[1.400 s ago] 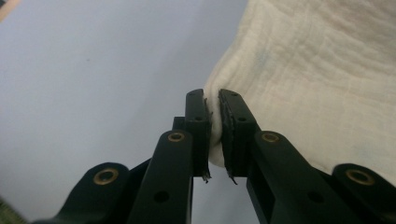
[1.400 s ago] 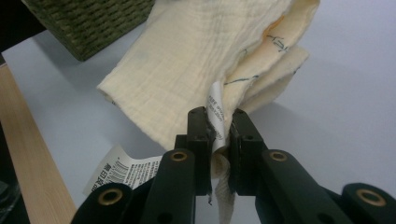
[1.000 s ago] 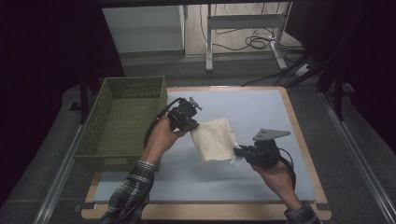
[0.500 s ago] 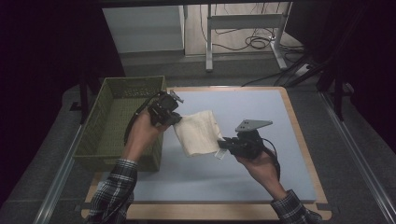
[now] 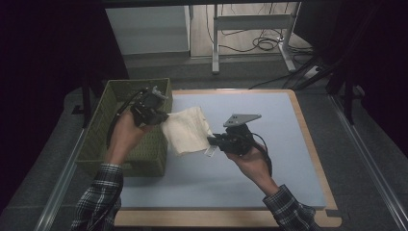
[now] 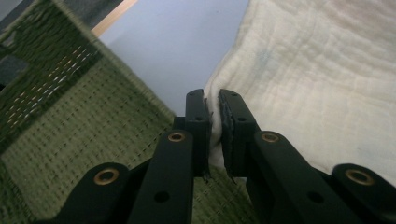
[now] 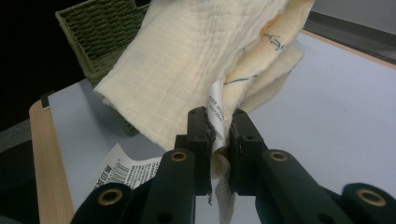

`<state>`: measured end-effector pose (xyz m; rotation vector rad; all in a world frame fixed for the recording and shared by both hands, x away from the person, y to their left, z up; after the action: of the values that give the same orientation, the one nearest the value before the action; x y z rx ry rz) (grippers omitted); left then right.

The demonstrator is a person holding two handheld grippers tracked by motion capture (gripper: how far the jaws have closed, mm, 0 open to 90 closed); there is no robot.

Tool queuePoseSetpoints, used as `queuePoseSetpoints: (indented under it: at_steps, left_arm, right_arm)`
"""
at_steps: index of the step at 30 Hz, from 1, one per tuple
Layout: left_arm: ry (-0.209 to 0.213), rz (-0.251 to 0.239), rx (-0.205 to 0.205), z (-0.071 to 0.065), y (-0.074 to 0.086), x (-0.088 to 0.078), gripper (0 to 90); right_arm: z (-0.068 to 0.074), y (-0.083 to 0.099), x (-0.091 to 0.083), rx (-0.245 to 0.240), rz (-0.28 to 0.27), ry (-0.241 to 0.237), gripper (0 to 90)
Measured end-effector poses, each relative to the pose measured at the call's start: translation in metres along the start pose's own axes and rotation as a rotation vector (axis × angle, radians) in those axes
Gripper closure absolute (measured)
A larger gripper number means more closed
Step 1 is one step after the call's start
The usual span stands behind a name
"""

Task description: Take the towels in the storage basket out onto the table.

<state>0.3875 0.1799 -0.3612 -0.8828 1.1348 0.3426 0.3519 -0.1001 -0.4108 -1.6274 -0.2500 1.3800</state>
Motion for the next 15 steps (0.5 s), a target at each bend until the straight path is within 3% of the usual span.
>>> queuePoseSetpoints:
  at_steps: [15]
  left_arm:
    - [-0.049,0.003,-0.065,0.032,0.029,-0.018,82.8]
  right_arm:
    - [0.023,-0.031,0.032,-0.041,-0.006,-0.033,80.5]
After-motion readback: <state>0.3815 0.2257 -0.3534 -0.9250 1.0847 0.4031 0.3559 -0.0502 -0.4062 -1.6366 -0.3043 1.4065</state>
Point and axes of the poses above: each handheld gripper's, and its own axes: x roughly forward along the jaws, y roughly out of its underside, z roughly to its left, the point moved 1 cm from there along x, roughly forward along the jaws, and after that the axes turned 8 degrees about z, right-handed, at the moved point
